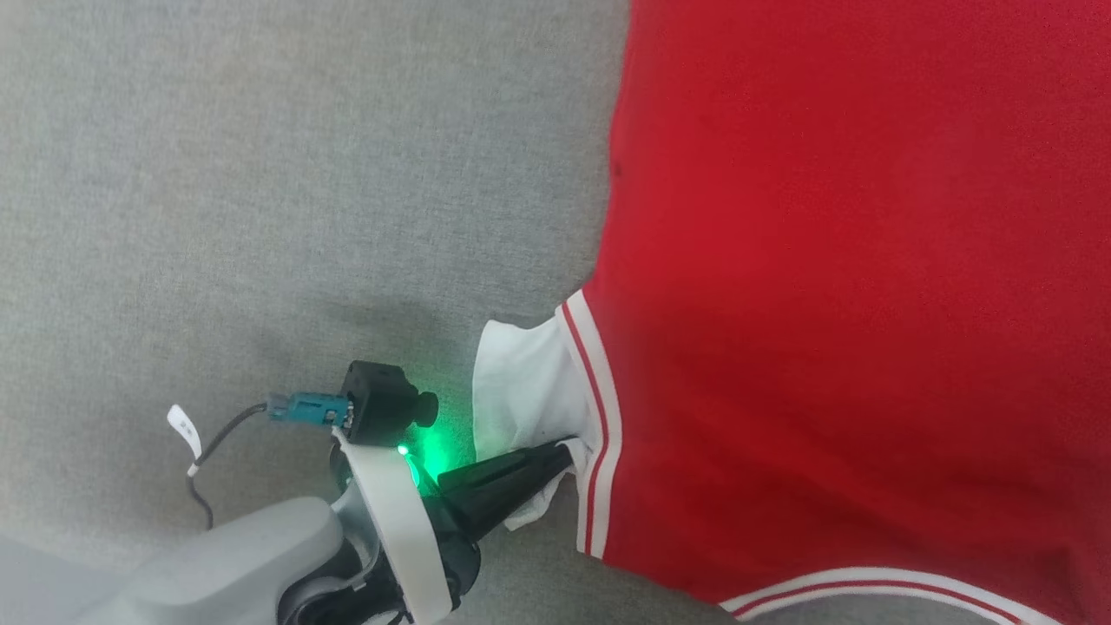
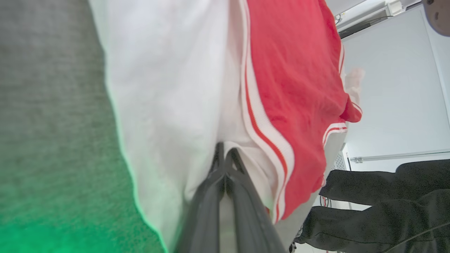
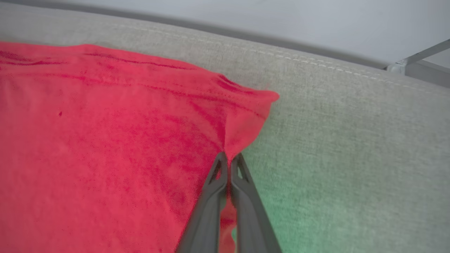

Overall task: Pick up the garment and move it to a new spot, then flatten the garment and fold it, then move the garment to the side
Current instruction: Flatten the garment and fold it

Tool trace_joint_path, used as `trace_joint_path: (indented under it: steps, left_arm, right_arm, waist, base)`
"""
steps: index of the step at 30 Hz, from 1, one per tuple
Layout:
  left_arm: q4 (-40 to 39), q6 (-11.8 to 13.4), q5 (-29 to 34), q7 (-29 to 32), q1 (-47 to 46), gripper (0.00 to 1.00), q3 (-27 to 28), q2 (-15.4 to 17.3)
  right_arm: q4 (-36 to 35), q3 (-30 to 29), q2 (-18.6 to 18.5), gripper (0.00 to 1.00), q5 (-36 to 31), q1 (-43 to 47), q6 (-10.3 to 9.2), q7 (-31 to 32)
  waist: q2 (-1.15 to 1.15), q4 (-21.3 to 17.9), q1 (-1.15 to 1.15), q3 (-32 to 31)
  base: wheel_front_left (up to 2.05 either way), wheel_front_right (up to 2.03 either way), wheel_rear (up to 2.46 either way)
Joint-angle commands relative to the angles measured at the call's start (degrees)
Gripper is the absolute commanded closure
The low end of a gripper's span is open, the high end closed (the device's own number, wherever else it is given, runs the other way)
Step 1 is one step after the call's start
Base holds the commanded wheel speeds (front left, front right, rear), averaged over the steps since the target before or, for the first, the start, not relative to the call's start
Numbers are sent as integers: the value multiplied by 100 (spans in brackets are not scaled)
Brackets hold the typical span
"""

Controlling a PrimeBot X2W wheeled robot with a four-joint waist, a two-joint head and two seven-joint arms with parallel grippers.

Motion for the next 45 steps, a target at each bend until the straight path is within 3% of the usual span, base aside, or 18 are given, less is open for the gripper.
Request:
trace_joint_path:
  steps: [1, 5, 12, 20, 25, 32, 38, 39, 40, 43, 45]
  left_arm:
    - [624, 244, -161, -30, 63, 100, -5, -121]
    - [548, 225, -251, -192, 264, 100, -7, 101]
    - [401, 159, -312, -345, 566, 100, -10, 349]
    - [516, 144, -264, -459, 772, 100, 163, 401]
    - [545, 141, -234, -482, 920, 100, 275, 469]
    - [532, 141, -209, -485, 1027, 100, 398, 465]
    - [527, 141, -229, -488, 1108, 100, 430, 480]
    - [520, 141, -233, -488, 1111, 100, 426, 476]
    - [515, 141, -239, -488, 1110, 100, 421, 479]
    - [490, 141, -260, -489, 1133, 100, 413, 461]
    - [462, 141, -252, -487, 1159, 100, 371, 407]
  right_arm:
    - [-163, 51, -74, 100, 57, 184, -2, -47]
    - [-851, 164, -364, 100, 306, 645, -3, 21]
    - [-2654, 369, -1489, 100, 1057, 1912, -5, 407]
    - [-4752, 397, -2831, 100, 1754, 3918, -5, -331]
    - [-5641, 583, -3356, 100, 2048, 5190, -5, -874]
    - [-6402, 807, -3418, 100, 2143, 6246, -2, -1363]
    - [-6501, 656, -3153, 100, 1856, 6625, -2, -1796]
    - [-6457, 563, -3134, 60, 1757, 6623, -2, -1906]
    - [-6374, 469, -3127, 2, 1779, 6643, -5, -1956]
    - [-6600, 214, -3291, 0, 1863, 6678, -1, -1962]
    - [-7075, -124, -3751, 0, 2299, 6693, -1, -1995]
  waist:
    - [-1, -133, 0, -266]
    - [-1, -326, 0, -726]
    - [-1, -594, 0, -1357]
    - [-1, -757, 0, -1756]
    - [-1, -831, 0, -1869]
    - [-1, -863, 0, -1948]
    - [-1, -926, 0, -2001]
    - [-1, -934, 0, -2014]
    - [-1, -946, 0, -2026]
    - [-1, -934, 0, -2071]
    - [-1, -852, 0, -2093]
  base:
    - [0, 0, 0]
    - [0, 0, 0]
    - [0, 0, 0]
    - [0, 0, 0]
    - [0, 0, 0]
    - [0, 0, 0]
    - [0, 0, 0]
    - [0, 0, 0]
    - [0, 0, 0]
    - [0, 0, 0]
    - [0, 0, 0]
